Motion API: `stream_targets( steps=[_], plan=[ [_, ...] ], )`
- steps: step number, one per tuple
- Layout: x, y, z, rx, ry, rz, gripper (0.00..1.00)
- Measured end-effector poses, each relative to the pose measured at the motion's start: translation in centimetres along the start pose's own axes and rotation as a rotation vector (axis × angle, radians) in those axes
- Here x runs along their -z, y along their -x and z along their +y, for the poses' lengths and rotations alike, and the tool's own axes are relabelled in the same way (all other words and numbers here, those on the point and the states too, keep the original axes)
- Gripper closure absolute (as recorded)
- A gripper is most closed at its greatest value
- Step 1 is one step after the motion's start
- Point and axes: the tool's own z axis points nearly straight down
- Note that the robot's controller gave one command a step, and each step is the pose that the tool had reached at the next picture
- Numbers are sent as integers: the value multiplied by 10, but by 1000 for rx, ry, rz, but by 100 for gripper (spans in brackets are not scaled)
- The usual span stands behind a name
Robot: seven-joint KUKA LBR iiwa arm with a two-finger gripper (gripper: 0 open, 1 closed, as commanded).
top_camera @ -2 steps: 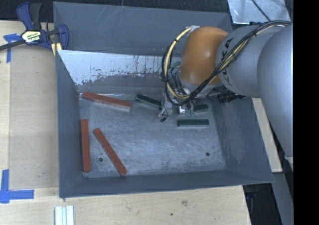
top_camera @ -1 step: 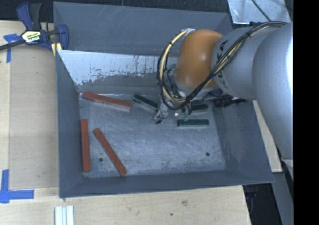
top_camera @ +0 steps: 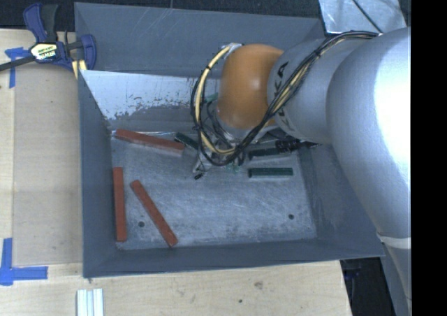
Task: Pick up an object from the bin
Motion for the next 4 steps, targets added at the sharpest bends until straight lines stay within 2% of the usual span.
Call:
stream_targets(
  steps=[1, 2, 3, 4],
  plan=[
    [24, -44, 117, -17, 4, 2, 100],
    [23, -41, 112, -23, -1, 2, 0],
    [-4, -51, 34, 28, -7, 8, 0],
    [60, 33, -21, 120, -4, -7, 0]
  ],
)
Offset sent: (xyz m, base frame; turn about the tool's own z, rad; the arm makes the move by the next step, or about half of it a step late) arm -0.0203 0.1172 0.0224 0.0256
